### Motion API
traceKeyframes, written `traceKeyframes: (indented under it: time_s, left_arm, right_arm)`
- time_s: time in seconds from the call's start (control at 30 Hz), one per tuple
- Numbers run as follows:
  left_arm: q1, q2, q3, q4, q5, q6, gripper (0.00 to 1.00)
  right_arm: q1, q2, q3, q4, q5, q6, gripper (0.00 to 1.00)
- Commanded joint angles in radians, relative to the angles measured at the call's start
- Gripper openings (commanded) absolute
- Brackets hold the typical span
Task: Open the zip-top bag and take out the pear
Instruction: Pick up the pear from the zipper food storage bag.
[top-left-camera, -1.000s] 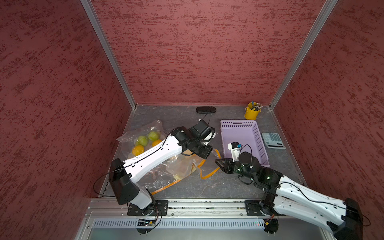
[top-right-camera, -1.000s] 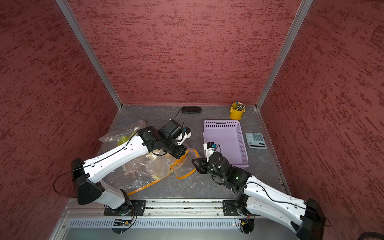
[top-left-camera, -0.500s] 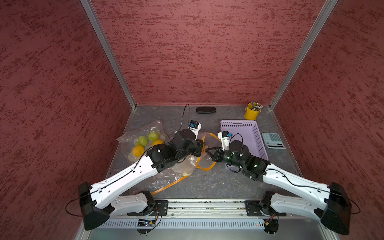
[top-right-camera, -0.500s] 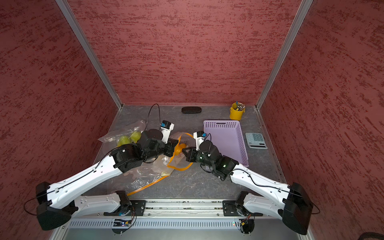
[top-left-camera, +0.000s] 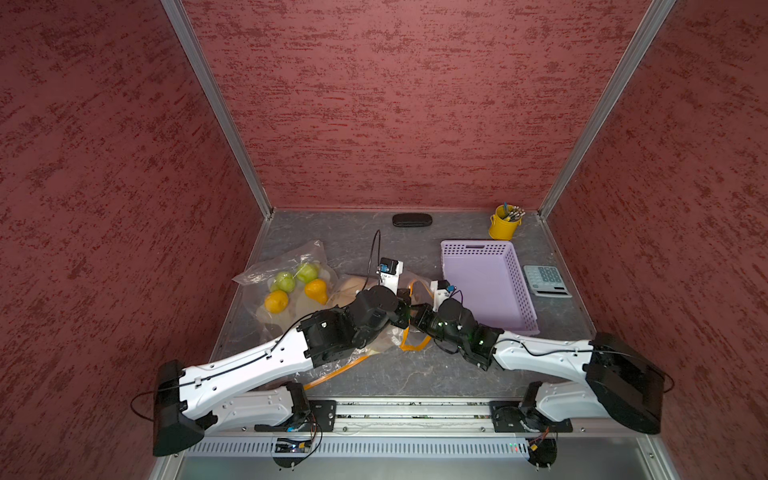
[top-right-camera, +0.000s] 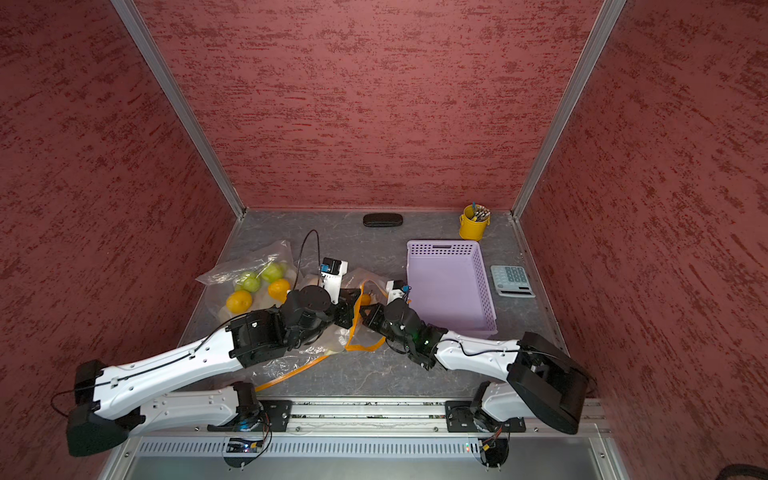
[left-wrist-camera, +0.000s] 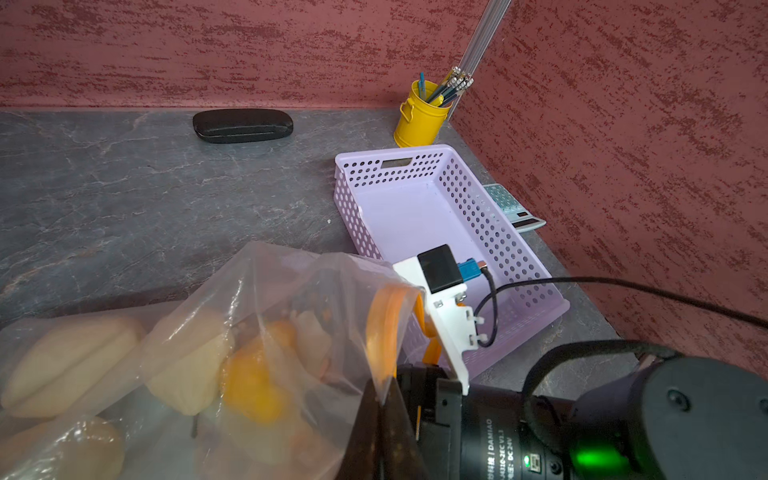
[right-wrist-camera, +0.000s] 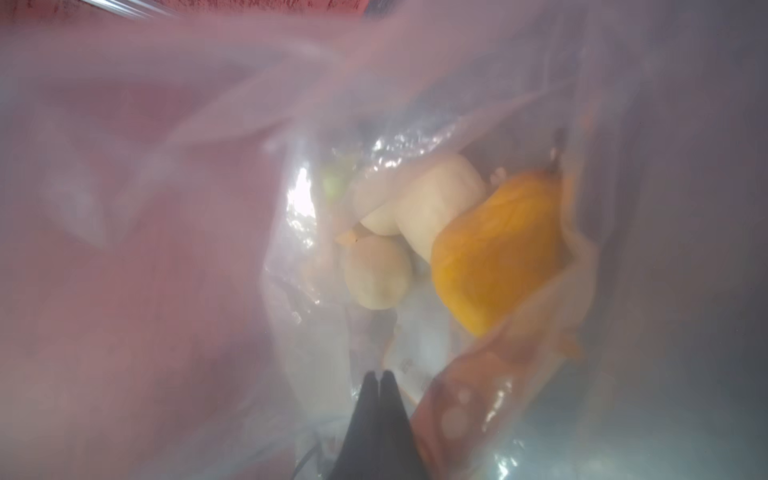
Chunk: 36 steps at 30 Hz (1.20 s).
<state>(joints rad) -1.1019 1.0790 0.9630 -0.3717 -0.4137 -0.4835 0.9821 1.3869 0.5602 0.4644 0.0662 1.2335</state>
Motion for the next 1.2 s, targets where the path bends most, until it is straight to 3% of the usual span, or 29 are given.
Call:
traceKeyframes:
  time_s: [0.0,0.13,0.23,0.43,0.6,0.77,0.97,1.17]
  left_arm:
    - [-0.006,-0.016,-0.003,0.049,-0.03,-0.022,0.0]
    - [-0.007,-0.022,-0.007,0.047,-0.009,-0.031,0.0]
    - [-0.009,-0.021,-0.009,0.039,-0.019,-0.03,0.0]
    - [0.001,-0.021,-0.004,0.025,-0.022,-0.026,0.0]
    - [0.007,-0.011,0.008,0.028,-0.01,-0.026,0.0]
    - [0.02,-0.003,0.017,0.024,0.006,-0.025,0.0]
    - [0.031,-0.006,0.024,0.013,0.024,-0.026,0.0]
    - [0.031,-0.002,0.018,0.019,0.062,-0.027,0.0]
  right_arm:
    - [0.025,0.048,0.035,0.129,0.038,0.022,0.0]
    - [0.027,0.091,0.055,0.152,-0.013,-0.011,0.0]
    - [0.061,0.046,0.1,0.014,-0.012,-0.067,0.03]
    - [0.144,-0.162,0.089,-0.3,0.106,-0.211,0.05]
    - [0.169,-0.215,0.118,-0.48,0.11,-0.319,0.0]
    - [0.255,-0.227,0.158,-0.587,0.26,-0.458,0.0]
    - [0.268,-0.272,0.161,-0.651,0.221,-0.55,0.0]
    - [0.25,-0.229,0.197,-0.686,0.252,-0.542,0.0]
